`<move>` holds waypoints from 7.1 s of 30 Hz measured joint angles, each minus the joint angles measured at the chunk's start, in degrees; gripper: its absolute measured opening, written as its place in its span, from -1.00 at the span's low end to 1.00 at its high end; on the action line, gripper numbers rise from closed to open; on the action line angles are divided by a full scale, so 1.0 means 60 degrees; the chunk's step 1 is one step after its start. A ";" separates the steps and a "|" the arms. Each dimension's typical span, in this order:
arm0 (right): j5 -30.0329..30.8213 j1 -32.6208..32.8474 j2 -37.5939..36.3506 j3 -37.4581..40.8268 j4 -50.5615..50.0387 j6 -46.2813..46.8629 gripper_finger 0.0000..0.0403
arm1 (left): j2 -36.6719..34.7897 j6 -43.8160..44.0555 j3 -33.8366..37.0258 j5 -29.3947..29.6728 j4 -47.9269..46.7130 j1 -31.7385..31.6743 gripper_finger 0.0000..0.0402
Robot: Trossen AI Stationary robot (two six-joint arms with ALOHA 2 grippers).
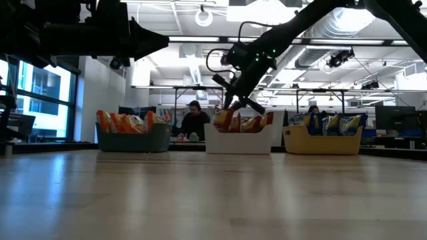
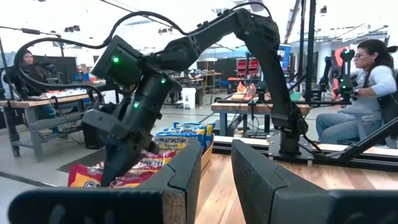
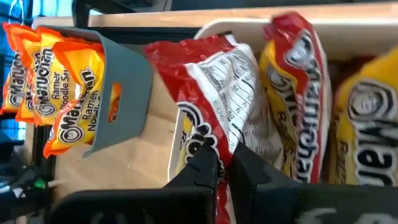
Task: Sort Maruchan noodles
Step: Put the red noodle pack into the white bin, then return to Home Position
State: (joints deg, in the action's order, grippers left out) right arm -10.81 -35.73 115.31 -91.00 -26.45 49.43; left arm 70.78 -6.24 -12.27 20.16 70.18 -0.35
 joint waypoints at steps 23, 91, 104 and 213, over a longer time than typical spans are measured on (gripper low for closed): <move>0.1911 0.0548 -0.0177 -0.2020 -0.2236 -0.2841 -0.29 | 0.0000 0.0007 -0.0004 -0.0015 -0.0005 -0.0002 -0.61; 0.1019 0.1314 -0.2252 0.4112 0.7636 -0.9339 -1.00 | -0.0137 -0.0361 -0.0007 -0.0342 -0.0215 0.0206 -0.61; 0.0687 0.2109 -0.6051 0.9697 1.1232 -1.0203 -1.00 | -0.2449 -0.0223 -0.0004 -0.1470 -0.3304 0.0217 -0.66; 0.4404 0.3311 -1.8094 1.5089 0.4953 -0.7989 -1.00 | -1.1333 0.1770 0.1931 -0.0510 -1.1189 -0.1645 -1.00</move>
State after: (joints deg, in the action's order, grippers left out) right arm 15.62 -15.86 6.74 -0.47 3.27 1.50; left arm 2.79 4.38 -0.69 17.10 3.05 -10.22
